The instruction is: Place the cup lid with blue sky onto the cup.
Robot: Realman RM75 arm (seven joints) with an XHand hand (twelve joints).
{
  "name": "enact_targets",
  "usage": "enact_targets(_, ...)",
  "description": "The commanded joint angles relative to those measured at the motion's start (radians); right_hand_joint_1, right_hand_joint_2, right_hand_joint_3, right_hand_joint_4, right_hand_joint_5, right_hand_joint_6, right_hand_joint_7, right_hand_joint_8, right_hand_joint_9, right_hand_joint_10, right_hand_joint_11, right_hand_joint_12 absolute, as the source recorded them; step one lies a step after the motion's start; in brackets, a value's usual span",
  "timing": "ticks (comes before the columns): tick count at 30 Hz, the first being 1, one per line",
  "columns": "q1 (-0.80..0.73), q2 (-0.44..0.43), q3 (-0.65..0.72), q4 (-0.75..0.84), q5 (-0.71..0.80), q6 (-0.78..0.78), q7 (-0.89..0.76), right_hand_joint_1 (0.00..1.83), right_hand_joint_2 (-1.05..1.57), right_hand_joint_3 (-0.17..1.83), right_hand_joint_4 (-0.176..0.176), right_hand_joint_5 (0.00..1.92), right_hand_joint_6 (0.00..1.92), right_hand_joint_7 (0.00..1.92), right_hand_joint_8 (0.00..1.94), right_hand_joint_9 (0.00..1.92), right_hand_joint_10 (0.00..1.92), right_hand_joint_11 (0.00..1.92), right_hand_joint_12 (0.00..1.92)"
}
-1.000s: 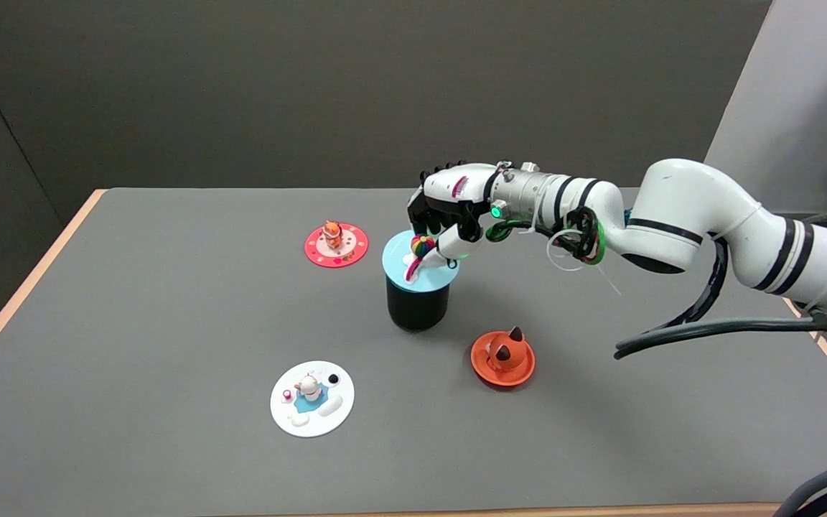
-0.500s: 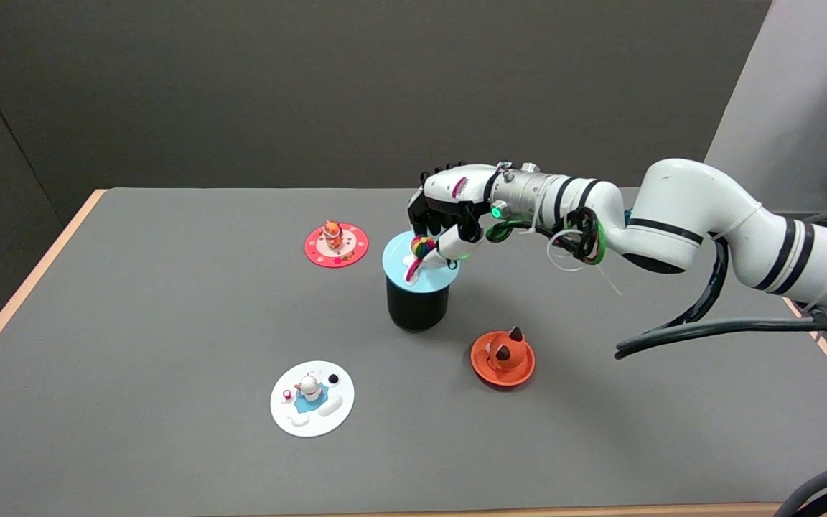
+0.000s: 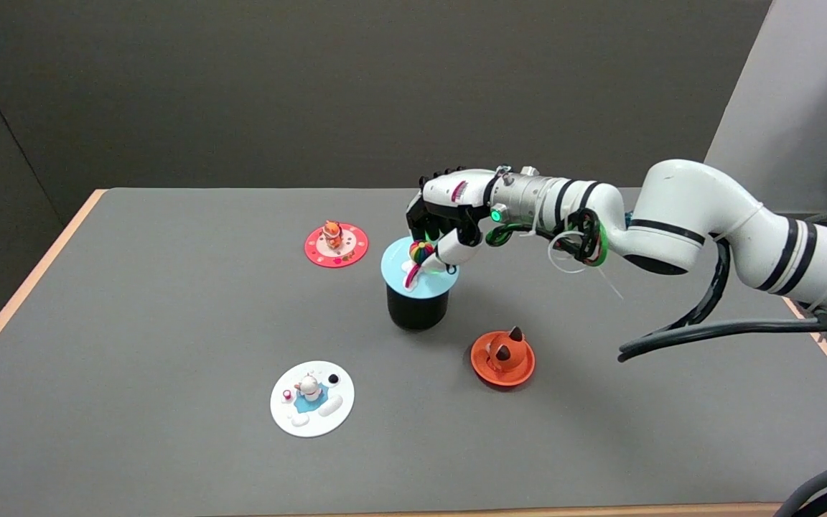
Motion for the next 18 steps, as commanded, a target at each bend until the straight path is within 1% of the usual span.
enact_targets(1,0.002,0.006,-0.006,-0.005,0.013,0.0,0.001,1.02,1.07,0.27,0.019,0.82,1.27,0.57,1.4,0.49,1.5,0.61,1.26)
enact_targets(6,0.002,0.006,-0.006,-0.002,0.013,-0.003,0.001,1.02,1.07,0.28,0.021,0.82,1.27,0.56,1.4,0.48,1.51,0.6,1.26)
enact_targets(13,0.002,0.007,-0.004,-0.003,0.013,-0.004,0.001,1.01,1.08,0.25,0.035,0.81,1.28,0.53,1.39,0.45,1.5,0.59,1.24)
enact_targets(14,0.002,0.007,-0.004,-0.001,0.013,-0.006,0.001,1.01,1.08,0.26,0.024,0.8,1.29,0.53,1.39,0.44,1.49,0.59,1.24)
enact_targets(15,0.002,0.007,-0.004,-0.001,0.013,-0.006,0.001,1.01,1.08,0.26,0.02,0.8,1.29,0.53,1.39,0.44,1.49,0.58,1.24)
enact_targets(18,0.002,0.007,-0.004,0.0,0.013,-0.009,0.001,1.01,1.09,0.25,0.023,0.8,1.29,0.51,1.37,0.43,1.48,0.58,1.22)
